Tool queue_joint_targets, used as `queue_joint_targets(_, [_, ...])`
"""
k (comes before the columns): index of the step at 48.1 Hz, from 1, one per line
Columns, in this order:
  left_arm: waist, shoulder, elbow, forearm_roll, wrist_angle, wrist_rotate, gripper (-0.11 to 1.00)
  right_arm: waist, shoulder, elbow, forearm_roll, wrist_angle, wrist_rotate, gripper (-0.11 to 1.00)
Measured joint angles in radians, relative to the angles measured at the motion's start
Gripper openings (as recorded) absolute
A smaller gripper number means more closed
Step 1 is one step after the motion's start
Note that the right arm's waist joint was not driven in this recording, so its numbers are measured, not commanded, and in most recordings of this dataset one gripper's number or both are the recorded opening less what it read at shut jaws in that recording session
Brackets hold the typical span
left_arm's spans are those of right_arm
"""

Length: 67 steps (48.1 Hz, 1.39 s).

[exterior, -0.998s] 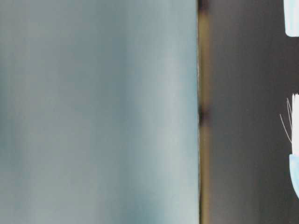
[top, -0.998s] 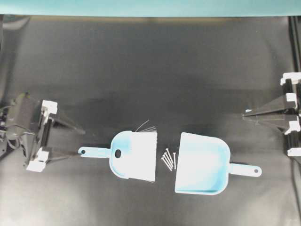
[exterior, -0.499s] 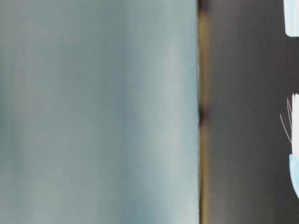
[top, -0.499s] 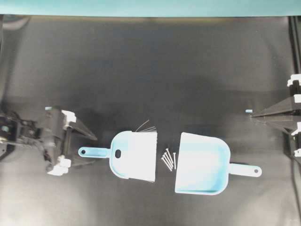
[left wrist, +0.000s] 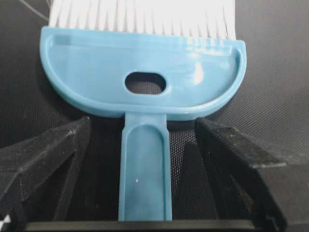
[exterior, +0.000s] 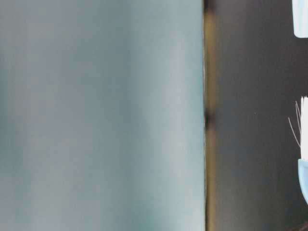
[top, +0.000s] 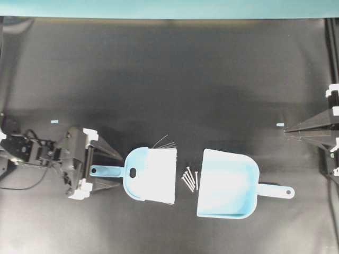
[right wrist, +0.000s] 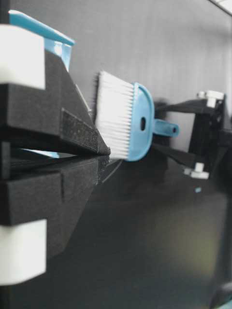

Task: Hold the dustpan with a person, while the left arm uses a hand brush to gather the screws into the dustpan.
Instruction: 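Lift the brush with the left gripper and rotate it toward the screws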

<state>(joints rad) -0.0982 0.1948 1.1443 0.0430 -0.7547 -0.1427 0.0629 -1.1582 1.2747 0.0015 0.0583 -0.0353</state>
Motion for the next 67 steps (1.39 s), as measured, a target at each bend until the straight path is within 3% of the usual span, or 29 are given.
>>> queue_joint_targets(11, [-0.006,0.000,-0.015,0.000,0.040,0.003,0.84,0.000,-0.011,0.000,0.000,0.000,0.000,0.00])
queue_joint_targets(17, [-0.006,0.000,-0.018,-0.002,0.044,0.003,0.78,0.002,-0.012,0.000,0.000,0.002,0.000,0.00])
queue_joint_targets(21, [-0.006,0.000,-0.021,-0.002,0.057,0.003,0.67,0.002,-0.012,0.000,0.000,0.002,0.000,0.00])
queue_joint_targets(29, [-0.002,-0.003,-0.034,-0.006,0.110,0.002,0.32,0.000,-0.014,0.000,0.000,0.002,0.000,0.00])
queue_joint_targets(48, [-0.015,-0.087,-0.043,-0.002,0.249,0.000,0.31,0.002,-0.020,0.054,0.000,0.031,0.003,0.00])
queue_joint_targets(59, [-0.026,-0.209,-0.084,0.000,0.471,0.006,0.31,0.000,-0.031,0.081,0.011,0.101,0.028,0.00])
queue_joint_targets(67, [-0.026,-0.302,-0.127,0.000,0.632,0.006,0.31,0.002,-0.055,0.117,0.005,0.137,-0.011,0.00])
